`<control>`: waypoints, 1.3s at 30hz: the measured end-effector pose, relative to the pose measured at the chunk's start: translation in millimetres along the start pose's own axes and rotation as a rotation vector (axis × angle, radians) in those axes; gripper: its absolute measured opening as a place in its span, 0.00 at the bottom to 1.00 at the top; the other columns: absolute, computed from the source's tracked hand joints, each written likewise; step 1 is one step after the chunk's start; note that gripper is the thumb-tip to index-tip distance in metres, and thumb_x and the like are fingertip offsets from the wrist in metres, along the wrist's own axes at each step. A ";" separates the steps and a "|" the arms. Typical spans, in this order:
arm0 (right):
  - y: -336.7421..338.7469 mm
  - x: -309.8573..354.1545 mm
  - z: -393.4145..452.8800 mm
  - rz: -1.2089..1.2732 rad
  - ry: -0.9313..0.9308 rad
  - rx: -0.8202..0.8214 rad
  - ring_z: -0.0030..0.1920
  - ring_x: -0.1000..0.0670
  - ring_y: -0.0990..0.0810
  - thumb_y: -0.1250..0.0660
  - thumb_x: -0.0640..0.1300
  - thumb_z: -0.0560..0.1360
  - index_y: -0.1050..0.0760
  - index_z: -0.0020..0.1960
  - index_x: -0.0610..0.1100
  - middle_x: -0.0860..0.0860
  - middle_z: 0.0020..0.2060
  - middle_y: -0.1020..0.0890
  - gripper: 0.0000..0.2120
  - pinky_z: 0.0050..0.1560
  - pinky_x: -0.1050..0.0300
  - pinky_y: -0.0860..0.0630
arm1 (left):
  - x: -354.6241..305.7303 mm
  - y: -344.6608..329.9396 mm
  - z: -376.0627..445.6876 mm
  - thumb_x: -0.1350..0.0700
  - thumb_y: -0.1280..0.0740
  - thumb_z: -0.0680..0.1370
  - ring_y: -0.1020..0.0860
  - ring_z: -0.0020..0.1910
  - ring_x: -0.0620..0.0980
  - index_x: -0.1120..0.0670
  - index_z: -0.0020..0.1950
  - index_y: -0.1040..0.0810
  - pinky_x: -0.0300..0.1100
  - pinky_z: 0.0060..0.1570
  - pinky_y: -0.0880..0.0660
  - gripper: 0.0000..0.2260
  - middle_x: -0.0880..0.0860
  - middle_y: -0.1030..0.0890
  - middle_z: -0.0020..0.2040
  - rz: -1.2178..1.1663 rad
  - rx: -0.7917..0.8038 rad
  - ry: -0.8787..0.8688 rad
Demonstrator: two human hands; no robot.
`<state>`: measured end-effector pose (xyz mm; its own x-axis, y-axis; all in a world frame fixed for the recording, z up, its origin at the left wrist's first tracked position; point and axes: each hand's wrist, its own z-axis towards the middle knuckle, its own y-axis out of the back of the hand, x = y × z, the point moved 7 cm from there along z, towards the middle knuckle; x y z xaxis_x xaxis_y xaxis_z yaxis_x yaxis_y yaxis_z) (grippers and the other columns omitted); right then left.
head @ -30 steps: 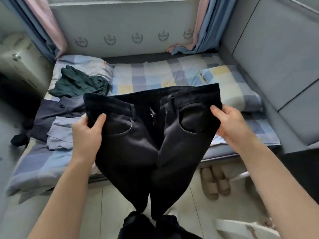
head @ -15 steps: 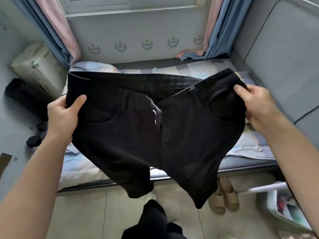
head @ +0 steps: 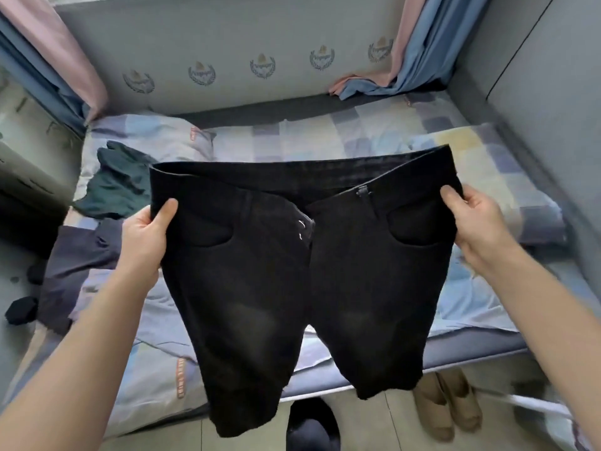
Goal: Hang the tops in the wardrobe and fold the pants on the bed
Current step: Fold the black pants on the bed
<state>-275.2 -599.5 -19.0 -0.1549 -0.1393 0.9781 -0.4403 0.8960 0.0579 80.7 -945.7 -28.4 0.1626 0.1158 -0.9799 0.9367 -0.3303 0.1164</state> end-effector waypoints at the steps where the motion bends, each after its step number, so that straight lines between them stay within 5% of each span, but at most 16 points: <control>1: -13.2 -20.1 22.1 -0.006 -0.020 -0.011 0.53 0.53 0.18 0.39 0.43 0.81 0.21 0.56 0.47 0.53 0.51 0.16 0.09 0.59 0.55 0.22 | 21.7 -10.6 22.7 0.50 0.32 0.79 0.18 0.40 0.43 0.53 0.46 0.18 0.37 0.36 0.20 0.08 0.44 0.15 0.40 -0.001 0.012 0.041; 4: -39.2 -69.6 66.1 -0.018 -0.069 -0.026 0.49 0.55 0.17 0.39 0.43 0.81 0.21 0.51 0.48 0.55 0.45 0.15 0.08 0.59 0.54 0.22 | 75.4 -30.9 63.2 0.52 0.34 0.80 0.18 0.37 0.41 0.54 0.48 0.18 0.33 0.33 0.22 0.08 0.44 0.15 0.39 0.006 0.017 0.113; 9: -58.9 -123.1 109.5 -0.087 -0.121 -0.026 0.57 0.46 0.19 0.39 0.43 0.81 0.21 0.53 0.46 0.48 0.52 0.17 0.08 0.63 0.44 0.26 | 142.7 -41.4 94.0 0.51 0.33 0.79 0.17 0.46 0.46 0.53 0.46 0.17 0.42 0.49 0.20 0.08 0.49 0.15 0.48 0.032 -0.005 0.262; 14: -65.7 -94.8 145.8 -0.083 -0.021 -0.067 0.49 0.57 0.17 0.36 0.51 0.76 0.18 0.48 0.54 0.56 0.46 0.15 0.08 0.48 0.64 0.21 | 118.5 -45.5 146.5 0.50 0.31 0.78 0.15 0.41 0.46 0.49 0.41 0.14 0.37 0.36 0.20 0.09 0.50 0.14 0.43 0.077 0.036 0.209; 16: -77.3 -89.2 178.8 -0.090 -0.005 -0.088 0.45 0.57 0.18 0.36 0.50 0.77 0.19 0.44 0.50 0.56 0.42 0.16 0.08 0.46 0.64 0.21 | 99.7 -59.9 184.3 0.49 0.31 0.77 0.15 0.39 0.46 0.49 0.41 0.14 0.38 0.34 0.20 0.09 0.50 0.14 0.41 0.070 0.045 0.181; 19: -108.6 -104.3 241.3 -0.127 -0.035 -0.078 0.46 0.52 0.23 0.39 0.46 0.79 0.23 0.48 0.45 0.51 0.43 0.20 0.08 0.49 0.56 0.24 | 87.9 -95.3 246.3 0.48 0.30 0.76 0.16 0.41 0.47 0.50 0.41 0.14 0.40 0.39 0.19 0.09 0.50 0.14 0.42 0.117 0.062 0.125; 21: -134.4 -112.0 287.8 -0.151 -0.019 -0.091 0.41 0.55 0.26 0.40 0.44 0.80 0.24 0.49 0.42 0.50 0.41 0.24 0.08 0.43 0.60 0.27 | 94.1 -118.3 289.0 0.47 0.30 0.76 0.16 0.42 0.48 0.52 0.40 0.15 0.43 0.43 0.19 0.10 0.51 0.14 0.42 0.175 0.043 0.090; 24: -177.6 -100.4 372.7 -0.324 0.123 -0.140 0.31 0.57 0.35 0.40 0.47 0.79 0.32 0.37 0.46 0.52 0.33 0.31 0.12 0.33 0.64 0.34 | 120.4 -146.4 355.1 0.45 0.33 0.78 0.18 0.50 0.51 0.53 0.45 0.19 0.45 0.52 0.21 0.11 0.52 0.16 0.49 0.259 -0.043 0.062; 26: -205.8 -101.9 418.6 -0.602 0.166 -0.047 0.42 0.52 0.27 0.39 0.50 0.79 0.27 0.47 0.45 0.47 0.41 0.26 0.09 0.45 0.62 0.30 | 141.6 -154.9 391.0 0.43 0.38 0.80 0.22 0.59 0.54 0.54 0.59 0.21 0.42 0.56 0.27 0.17 0.55 0.20 0.60 0.432 -0.120 0.052; 29: -219.3 -186.0 460.3 -1.027 0.029 0.052 0.69 0.40 0.34 0.36 0.47 0.78 0.42 0.72 0.36 0.37 0.69 0.33 0.29 0.68 0.50 0.38 | 212.8 -168.2 408.6 0.43 0.42 0.81 0.37 0.75 0.56 0.57 0.79 0.43 0.43 0.70 0.41 0.30 0.57 0.37 0.77 0.662 -0.198 0.089; 31: -214.6 -263.1 445.3 -1.162 -0.068 0.127 0.71 0.36 0.36 0.37 0.43 0.78 0.46 0.75 0.34 0.36 0.72 0.37 0.30 0.69 0.47 0.38 | 280.6 -183.3 388.2 0.45 0.41 0.82 0.40 0.76 0.56 0.57 0.80 0.47 0.44 0.73 0.44 0.31 0.57 0.41 0.79 0.716 -0.111 0.107; 36: -168.4 -448.1 360.7 -1.291 -0.324 0.468 0.66 0.38 0.28 0.38 0.46 0.79 0.36 0.70 0.32 0.37 0.67 0.28 0.25 0.62 0.51 0.31 | 455.2 -202.9 280.5 0.49 0.39 0.82 0.43 0.78 0.55 0.59 0.78 0.42 0.46 0.75 0.47 0.28 0.58 0.42 0.79 0.948 0.337 0.242; 39: -128.8 -502.6 327.3 -1.206 -0.479 0.436 0.65 0.38 0.28 0.38 0.47 0.79 0.35 0.69 0.30 0.36 0.66 0.28 0.25 0.63 0.51 0.30 | 531.4 -199.4 213.7 0.43 0.39 0.81 0.53 0.79 0.56 0.45 0.80 0.48 0.61 0.74 0.48 0.31 0.48 0.52 0.81 1.182 0.576 0.350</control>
<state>-430.2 -782.9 -583.5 0.2709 -0.9423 0.1967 -0.7453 -0.0760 0.6624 -86.0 -1018.5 -607.0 0.9214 -0.3049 -0.2410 -0.0625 -0.7282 0.6825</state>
